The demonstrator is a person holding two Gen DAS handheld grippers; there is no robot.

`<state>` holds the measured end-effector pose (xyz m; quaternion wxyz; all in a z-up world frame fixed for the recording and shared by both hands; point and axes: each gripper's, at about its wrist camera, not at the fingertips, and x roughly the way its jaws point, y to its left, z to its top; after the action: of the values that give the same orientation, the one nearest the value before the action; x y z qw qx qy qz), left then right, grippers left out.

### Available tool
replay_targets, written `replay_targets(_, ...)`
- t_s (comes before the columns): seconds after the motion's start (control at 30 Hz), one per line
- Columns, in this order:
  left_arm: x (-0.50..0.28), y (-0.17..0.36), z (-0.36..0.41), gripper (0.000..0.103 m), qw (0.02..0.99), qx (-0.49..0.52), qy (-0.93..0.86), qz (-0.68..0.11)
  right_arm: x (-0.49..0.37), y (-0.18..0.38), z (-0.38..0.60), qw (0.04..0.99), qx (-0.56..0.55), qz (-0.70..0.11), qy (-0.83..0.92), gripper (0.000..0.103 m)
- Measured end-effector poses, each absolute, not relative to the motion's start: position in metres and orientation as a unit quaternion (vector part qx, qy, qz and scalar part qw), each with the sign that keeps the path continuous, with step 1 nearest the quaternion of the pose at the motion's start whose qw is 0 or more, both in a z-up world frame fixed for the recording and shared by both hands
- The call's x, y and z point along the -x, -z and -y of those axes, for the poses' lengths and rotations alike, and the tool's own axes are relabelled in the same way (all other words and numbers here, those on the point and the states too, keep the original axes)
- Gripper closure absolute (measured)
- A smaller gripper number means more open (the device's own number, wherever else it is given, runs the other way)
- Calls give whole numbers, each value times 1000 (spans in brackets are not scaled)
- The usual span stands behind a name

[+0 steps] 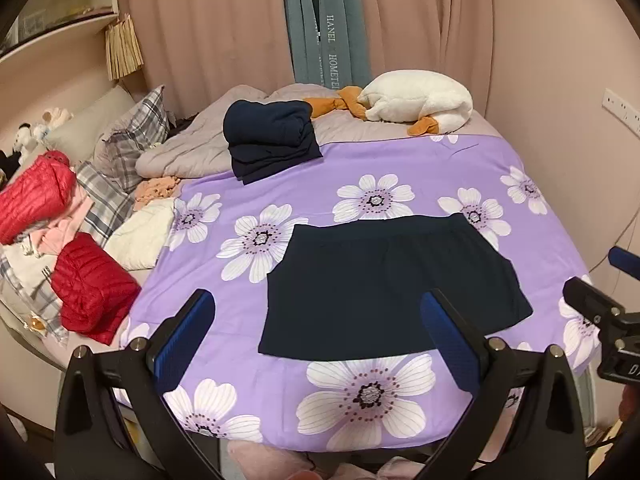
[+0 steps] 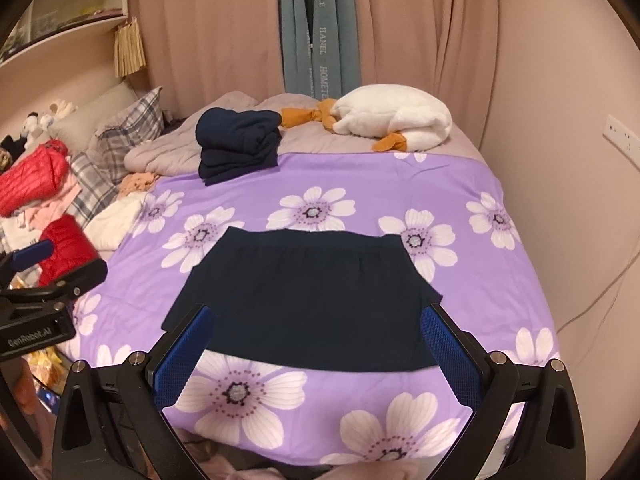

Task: Fold large clothes

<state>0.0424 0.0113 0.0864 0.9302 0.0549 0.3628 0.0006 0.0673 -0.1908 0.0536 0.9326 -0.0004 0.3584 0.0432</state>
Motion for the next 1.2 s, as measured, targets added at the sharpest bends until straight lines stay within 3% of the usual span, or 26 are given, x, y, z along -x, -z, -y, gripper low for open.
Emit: replay_targets(1.2, -38, -85, 3, 0, 930, -84, 14, -357, -65, -51, 200, 932, -13, -360, -40, 1)
